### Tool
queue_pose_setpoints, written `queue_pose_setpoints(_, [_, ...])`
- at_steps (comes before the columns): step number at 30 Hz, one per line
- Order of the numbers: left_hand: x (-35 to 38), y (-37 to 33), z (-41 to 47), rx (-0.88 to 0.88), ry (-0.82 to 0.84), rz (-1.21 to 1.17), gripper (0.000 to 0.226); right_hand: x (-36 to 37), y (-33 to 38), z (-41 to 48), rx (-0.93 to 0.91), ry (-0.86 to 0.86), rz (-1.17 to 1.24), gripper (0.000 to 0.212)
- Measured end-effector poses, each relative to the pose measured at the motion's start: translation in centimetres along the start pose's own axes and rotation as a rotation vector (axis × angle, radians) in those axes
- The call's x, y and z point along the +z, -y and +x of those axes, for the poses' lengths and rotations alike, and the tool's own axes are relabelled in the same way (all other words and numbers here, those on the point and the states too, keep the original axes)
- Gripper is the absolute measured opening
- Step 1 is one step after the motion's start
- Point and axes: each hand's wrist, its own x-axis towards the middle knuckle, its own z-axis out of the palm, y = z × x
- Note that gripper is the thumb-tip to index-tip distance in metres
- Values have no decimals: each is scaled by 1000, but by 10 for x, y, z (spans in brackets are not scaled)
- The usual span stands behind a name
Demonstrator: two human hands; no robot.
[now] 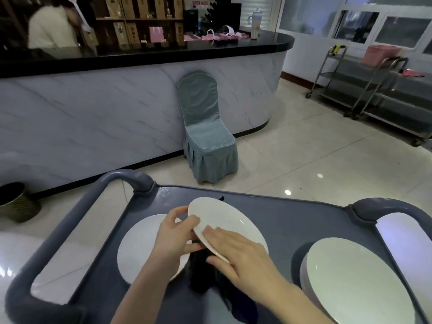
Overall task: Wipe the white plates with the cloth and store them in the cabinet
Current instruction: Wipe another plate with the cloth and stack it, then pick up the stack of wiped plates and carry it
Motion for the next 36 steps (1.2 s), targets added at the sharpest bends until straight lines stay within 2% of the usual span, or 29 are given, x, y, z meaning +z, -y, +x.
queue_pose_setpoints(2, [-19,7,4,-8,-51,-27,25,3,-2,11,58,132,156,59])
queue_pose_setpoints(3, [-29,12,7,-7,-75,-30,26,5,-5,16,100,136,223,56])
queue_pose_setpoints(7, [-72,29,16,-15,-129,-38,33,22,-27,35,395,-113,186,50])
queue_pose_setpoints(10, [-102,41,25,-47,-163,-58,36,41,-37,54,627,-125,313,47])
queue_pose_setpoints(14, [-134,57,37,-60,-187,-21,39,73,-30,77,733,-111,472,33])
queue_pose_setpoints(18, [-165,73,50,-63,-240,133,44,107,-19,94,779,-165,499,39])
queue_pose_setpoints(25, [-196,93,67,6,-343,458,43,147,-14,115,795,-142,431,45])
queue_pose_setpoints(36, [-205,113,83,5,-390,541,46,164,-12,126,794,-125,350,47])
